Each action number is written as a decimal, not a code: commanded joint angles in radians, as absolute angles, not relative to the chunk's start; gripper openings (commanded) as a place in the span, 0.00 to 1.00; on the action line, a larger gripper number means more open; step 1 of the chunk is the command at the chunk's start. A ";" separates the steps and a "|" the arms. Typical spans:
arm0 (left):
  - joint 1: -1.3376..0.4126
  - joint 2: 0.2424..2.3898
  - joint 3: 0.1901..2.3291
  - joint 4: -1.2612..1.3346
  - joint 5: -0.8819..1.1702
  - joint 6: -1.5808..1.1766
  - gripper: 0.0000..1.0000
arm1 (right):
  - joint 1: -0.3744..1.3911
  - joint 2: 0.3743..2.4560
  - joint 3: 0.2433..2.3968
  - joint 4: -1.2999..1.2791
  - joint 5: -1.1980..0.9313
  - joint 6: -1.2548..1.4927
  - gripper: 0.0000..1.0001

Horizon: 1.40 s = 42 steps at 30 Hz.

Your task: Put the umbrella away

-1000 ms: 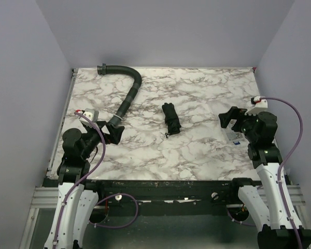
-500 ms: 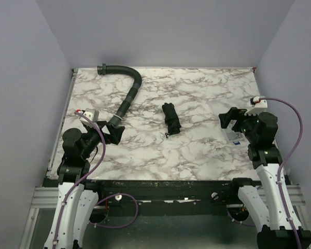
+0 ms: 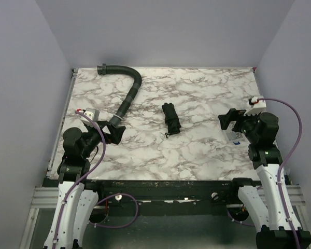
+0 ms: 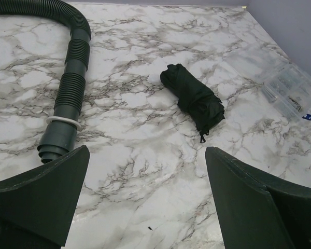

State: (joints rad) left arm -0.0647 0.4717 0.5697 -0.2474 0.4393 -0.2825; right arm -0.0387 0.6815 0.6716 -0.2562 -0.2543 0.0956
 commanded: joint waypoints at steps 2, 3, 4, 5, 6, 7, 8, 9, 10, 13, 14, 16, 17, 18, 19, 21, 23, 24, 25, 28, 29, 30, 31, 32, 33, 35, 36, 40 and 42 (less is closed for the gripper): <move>-0.058 0.481 0.560 -0.216 0.479 -0.299 0.98 | -0.053 0.675 0.675 -0.255 -0.268 0.080 1.00; -0.058 0.483 0.559 -0.216 0.479 -0.301 0.98 | -0.054 0.676 0.676 -0.255 -0.267 0.081 1.00; -0.058 0.482 0.559 -0.217 0.480 -0.301 0.98 | -0.055 0.676 0.675 -0.253 -0.267 0.080 1.00; -0.058 0.481 0.559 -0.217 0.481 -0.301 0.98 | -0.057 0.676 0.675 -0.254 -0.268 0.080 1.00; -0.058 0.480 0.559 -0.218 0.479 -0.301 0.98 | -0.056 0.677 0.675 -0.254 -0.269 0.080 1.00; -0.059 0.480 0.558 -0.219 0.479 -0.301 0.98 | -0.056 0.678 0.674 -0.253 -0.271 0.081 1.00; -0.059 0.479 0.559 -0.219 0.478 -0.301 0.98 | -0.057 0.678 0.673 -0.253 -0.272 0.081 1.00; -0.058 0.478 0.559 -0.219 0.477 -0.301 0.98 | -0.056 0.678 0.673 -0.253 -0.272 0.082 1.00; -0.058 0.477 0.558 -0.219 0.477 -0.301 0.98 | -0.056 0.678 0.673 -0.253 -0.273 0.081 1.00; -0.058 0.479 0.558 -0.221 0.478 -0.302 0.98 | -0.056 0.677 0.672 -0.253 -0.271 0.083 1.00; -0.058 0.480 0.558 -0.219 0.477 -0.302 0.98 | -0.055 0.675 0.672 -0.252 -0.272 0.084 1.00; -0.058 0.480 0.558 -0.220 0.477 -0.302 0.98 | -0.056 0.675 0.670 -0.250 -0.271 0.083 1.00; -0.059 0.480 0.557 -0.220 0.477 -0.302 0.98 | -0.057 0.674 0.670 -0.250 -0.269 0.083 1.00; -0.058 0.479 0.558 -0.220 0.477 -0.302 0.98 | -0.056 0.673 0.670 -0.250 -0.270 0.083 1.00; -0.059 0.480 0.557 -0.220 0.477 -0.302 0.98 | -0.057 0.673 0.670 -0.250 -0.268 0.084 1.00; -0.058 0.481 0.558 -0.221 0.476 -0.302 0.98 | -0.057 0.672 0.670 -0.251 -0.269 0.084 1.00; -0.058 0.482 0.557 -0.222 0.475 -0.302 0.98 | -0.056 0.672 0.669 -0.250 -0.269 0.086 1.00; -0.058 0.482 0.557 -0.221 0.474 -0.302 0.98 | -0.056 0.672 0.670 -0.249 -0.268 0.084 1.00; -0.058 0.483 0.558 -0.221 0.474 -0.302 0.98 | -0.057 0.672 0.669 -0.249 -0.269 0.086 1.00; -0.059 0.484 0.557 -0.222 0.474 -0.302 0.98 | -0.057 0.671 0.668 -0.249 -0.268 0.087 1.00; -0.059 0.484 0.557 -0.221 0.474 -0.303 0.98 | -0.056 0.672 0.669 -0.249 -0.267 0.086 1.00; -0.058 0.486 0.557 -0.222 0.475 -0.304 0.98 | -0.057 0.671 0.669 -0.249 -0.267 0.087 1.00; -0.058 0.486 0.557 -0.221 0.476 -0.304 0.98 | -0.058 0.672 0.669 -0.249 -0.267 0.088 1.00; -0.059 0.486 0.557 -0.222 0.476 -0.304 0.98 | -0.057 0.672 0.669 -0.249 -0.267 0.087 1.00; -0.058 0.486 0.557 -0.221 0.476 -0.304 0.98 | -0.055 0.672 0.669 -0.249 -0.267 0.090 1.00; -0.059 0.488 0.558 -0.222 0.476 -0.305 0.98 | -0.056 0.673 0.669 -0.249 -0.267 0.089 1.00; -0.059 0.490 0.558 -0.222 0.476 -0.305 0.98 | -0.056 0.673 0.669 -0.249 -0.267 0.089 1.00; -0.058 0.493 0.559 -0.220 0.477 -0.307 0.98 | -0.057 0.674 0.670 -0.249 -0.266 0.089 1.00; -0.058 0.493 0.559 -0.220 0.477 -0.307 0.98 | -0.056 0.675 0.669 -0.248 -0.265 0.091 1.00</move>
